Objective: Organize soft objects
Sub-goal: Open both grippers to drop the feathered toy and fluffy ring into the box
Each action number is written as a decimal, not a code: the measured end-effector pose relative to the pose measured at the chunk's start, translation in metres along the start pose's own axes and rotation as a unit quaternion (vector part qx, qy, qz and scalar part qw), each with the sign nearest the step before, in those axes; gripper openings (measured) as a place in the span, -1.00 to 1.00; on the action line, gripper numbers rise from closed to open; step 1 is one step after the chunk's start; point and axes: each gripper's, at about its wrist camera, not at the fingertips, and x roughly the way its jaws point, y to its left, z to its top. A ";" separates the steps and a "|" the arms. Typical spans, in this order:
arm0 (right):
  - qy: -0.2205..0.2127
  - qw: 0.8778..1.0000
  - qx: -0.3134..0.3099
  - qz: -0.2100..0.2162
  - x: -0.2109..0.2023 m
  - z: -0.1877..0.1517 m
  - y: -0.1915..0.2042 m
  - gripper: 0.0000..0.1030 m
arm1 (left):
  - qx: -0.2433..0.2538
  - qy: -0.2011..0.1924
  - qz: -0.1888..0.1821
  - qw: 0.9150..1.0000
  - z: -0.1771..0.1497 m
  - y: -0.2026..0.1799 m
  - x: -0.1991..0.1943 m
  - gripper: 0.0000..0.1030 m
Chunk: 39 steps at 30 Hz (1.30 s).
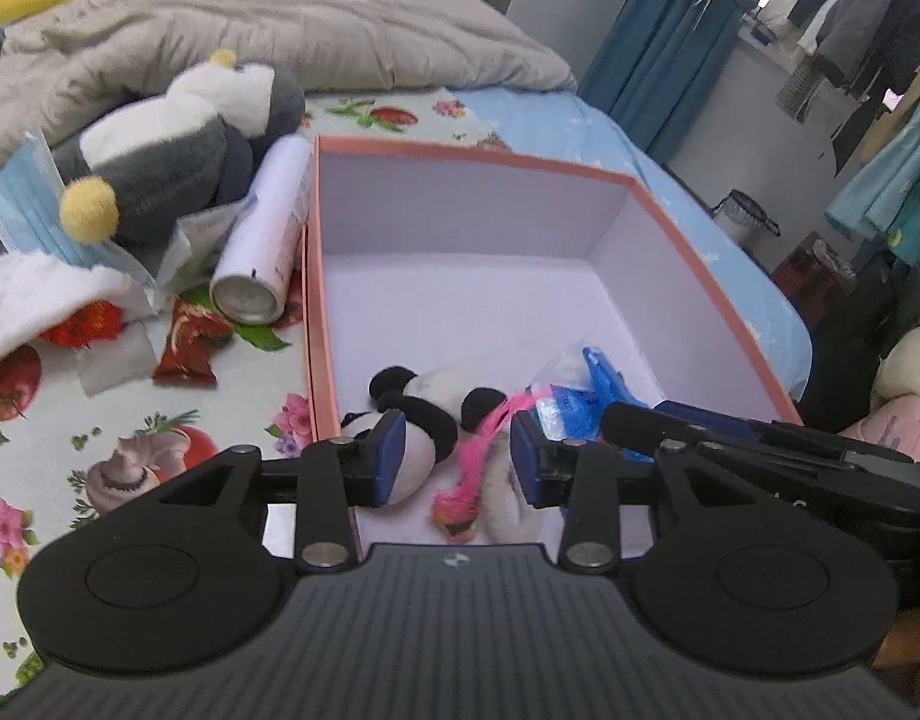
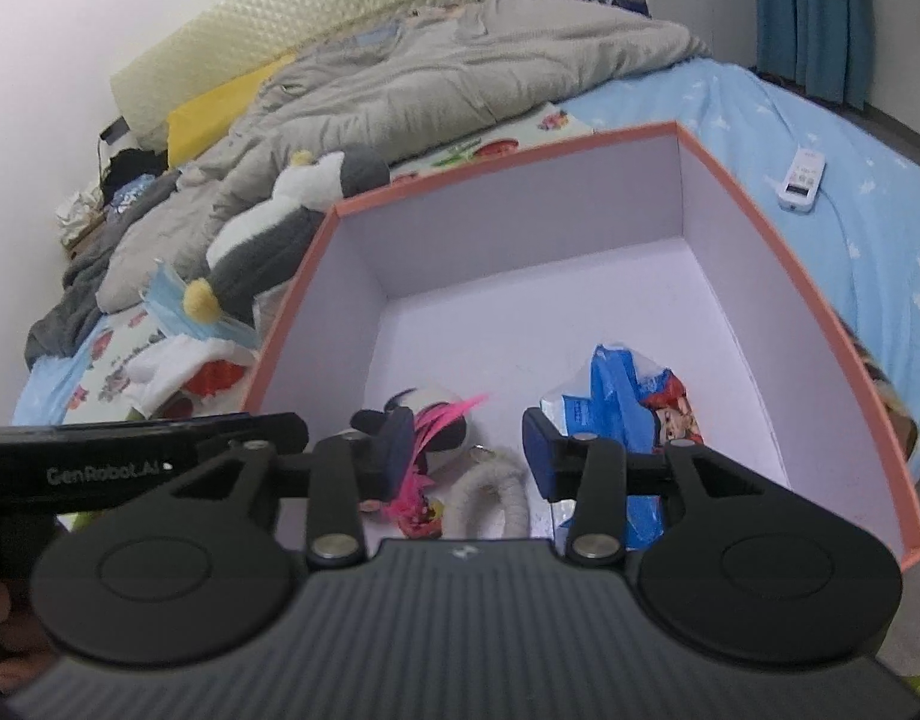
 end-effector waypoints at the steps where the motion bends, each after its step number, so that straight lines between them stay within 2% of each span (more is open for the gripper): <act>1: -0.004 1.000 -0.002 0.002 -0.005 0.000 0.002 -0.17 | 0.002 -0.005 0.001 1.000 0.000 -0.001 -0.005 -0.14; 5: -0.024 1.000 -0.011 0.006 -0.025 0.000 0.012 -0.17 | 0.003 -0.027 -0.007 1.000 -0.003 -0.006 -0.030 -0.14; 14: -0.055 0.998 -0.023 0.012 -0.061 -0.010 0.030 -0.17 | 0.019 -0.066 0.000 0.998 -0.021 -0.013 -0.085 -0.14; 24: -0.063 0.997 -0.050 0.022 -0.082 -0.018 0.048 -0.17 | 0.012 -0.093 0.007 0.996 -0.042 -0.013 -0.131 -0.14; 39: -0.048 0.994 -0.089 0.050 -0.093 -0.040 0.087 -0.17 | -0.027 -0.101 0.042 0.994 -0.081 0.017 -0.172 -0.14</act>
